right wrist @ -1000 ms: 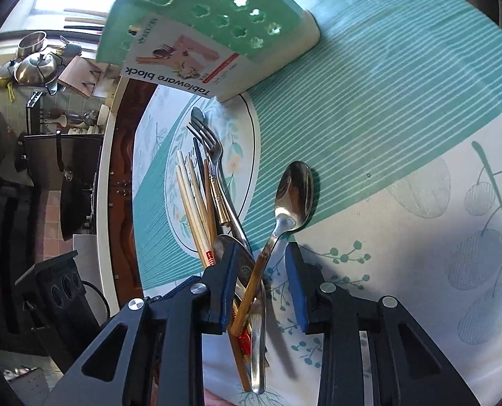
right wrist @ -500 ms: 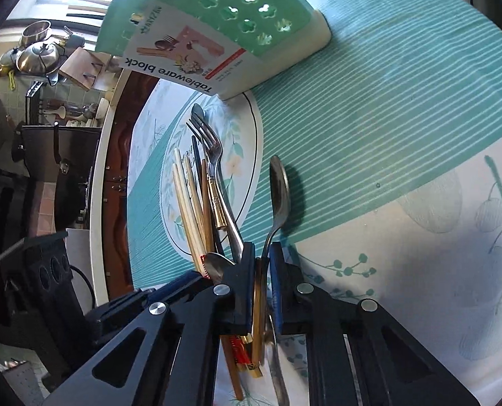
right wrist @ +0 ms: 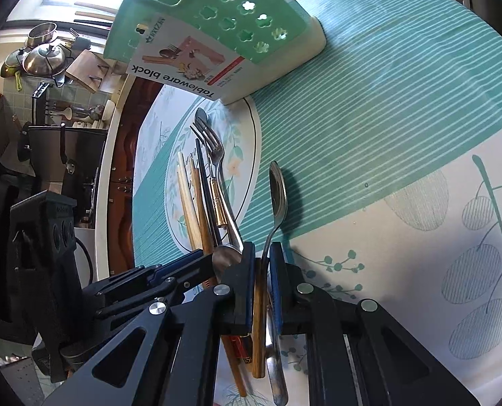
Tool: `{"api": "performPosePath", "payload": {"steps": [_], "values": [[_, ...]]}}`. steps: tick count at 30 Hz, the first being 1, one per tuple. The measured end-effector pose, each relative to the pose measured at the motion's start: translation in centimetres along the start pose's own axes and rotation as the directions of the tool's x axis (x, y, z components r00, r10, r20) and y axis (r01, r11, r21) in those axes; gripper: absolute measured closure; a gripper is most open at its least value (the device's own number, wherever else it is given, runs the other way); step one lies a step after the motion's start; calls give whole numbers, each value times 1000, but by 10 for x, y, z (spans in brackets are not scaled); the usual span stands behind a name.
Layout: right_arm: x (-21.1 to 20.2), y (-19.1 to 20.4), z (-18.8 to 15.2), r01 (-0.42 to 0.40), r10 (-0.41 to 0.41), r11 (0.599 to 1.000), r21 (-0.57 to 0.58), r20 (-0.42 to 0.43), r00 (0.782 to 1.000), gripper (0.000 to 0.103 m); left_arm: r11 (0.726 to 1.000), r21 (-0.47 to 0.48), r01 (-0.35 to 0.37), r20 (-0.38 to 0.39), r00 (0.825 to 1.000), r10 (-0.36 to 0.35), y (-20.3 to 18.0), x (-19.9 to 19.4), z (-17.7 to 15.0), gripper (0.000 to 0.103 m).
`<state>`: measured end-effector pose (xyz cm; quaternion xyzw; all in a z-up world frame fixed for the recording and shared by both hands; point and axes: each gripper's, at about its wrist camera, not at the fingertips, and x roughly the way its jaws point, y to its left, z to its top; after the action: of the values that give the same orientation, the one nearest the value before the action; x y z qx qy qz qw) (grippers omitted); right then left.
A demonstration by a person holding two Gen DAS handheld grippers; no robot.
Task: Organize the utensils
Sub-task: 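Grasp a brown wooden chopstick with the left tool while the right tool reaches into the utensils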
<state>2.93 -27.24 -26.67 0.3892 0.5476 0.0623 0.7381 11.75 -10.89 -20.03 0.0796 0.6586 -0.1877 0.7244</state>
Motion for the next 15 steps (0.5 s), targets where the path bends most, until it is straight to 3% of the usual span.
{"api": "performPosePath", "payload": {"steps": [3,7,15], "values": [[-3,-4,1,-5,5,1000,6,4,1000,94,1000,-6,4,-3,1000,-4,4,1,1,88],[-3,-6,0,-5,5,1000,8,3,1000,94,1000,-20,17,13,1000,-17,8,-5,2,98],[-6,-1,-2,-16,16,1000,-9,1,1000,94,999,-25,25,43,999,-24,18,-16,-9,99]]}}
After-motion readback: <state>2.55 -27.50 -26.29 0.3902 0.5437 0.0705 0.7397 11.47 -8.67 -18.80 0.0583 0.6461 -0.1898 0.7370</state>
